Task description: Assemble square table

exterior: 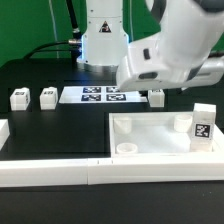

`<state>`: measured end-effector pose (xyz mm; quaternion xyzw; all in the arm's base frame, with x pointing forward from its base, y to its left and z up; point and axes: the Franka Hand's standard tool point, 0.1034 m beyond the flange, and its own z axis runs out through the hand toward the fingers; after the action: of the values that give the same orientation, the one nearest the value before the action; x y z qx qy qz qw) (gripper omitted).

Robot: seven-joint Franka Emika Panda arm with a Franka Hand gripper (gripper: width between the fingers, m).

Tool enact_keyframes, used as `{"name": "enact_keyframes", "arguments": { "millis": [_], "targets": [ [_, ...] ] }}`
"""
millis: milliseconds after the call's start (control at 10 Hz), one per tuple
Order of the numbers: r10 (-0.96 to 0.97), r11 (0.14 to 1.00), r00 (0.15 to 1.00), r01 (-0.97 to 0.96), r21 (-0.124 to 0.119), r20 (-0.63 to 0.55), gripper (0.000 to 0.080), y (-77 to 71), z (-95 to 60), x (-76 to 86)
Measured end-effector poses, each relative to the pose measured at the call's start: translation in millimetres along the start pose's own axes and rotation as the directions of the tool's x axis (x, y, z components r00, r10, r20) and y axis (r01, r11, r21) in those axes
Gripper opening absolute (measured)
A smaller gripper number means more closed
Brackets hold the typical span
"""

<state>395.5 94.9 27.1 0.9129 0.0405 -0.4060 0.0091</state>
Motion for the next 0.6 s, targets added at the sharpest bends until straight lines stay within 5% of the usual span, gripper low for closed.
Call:
{"name": "enact_keyframes", "arguments": {
  "millis": [200, 600],
  "targets": [
    [0.026, 0.999, 0.995, -0.028, 0.021, 0.096, 0.0648, 4.9, 14.0, 0.0],
    [0.024, 0.999, 0.996, -0.026, 0.021, 0.089, 0.0648, 4.3, 13.0, 0.7]
  ]
}}
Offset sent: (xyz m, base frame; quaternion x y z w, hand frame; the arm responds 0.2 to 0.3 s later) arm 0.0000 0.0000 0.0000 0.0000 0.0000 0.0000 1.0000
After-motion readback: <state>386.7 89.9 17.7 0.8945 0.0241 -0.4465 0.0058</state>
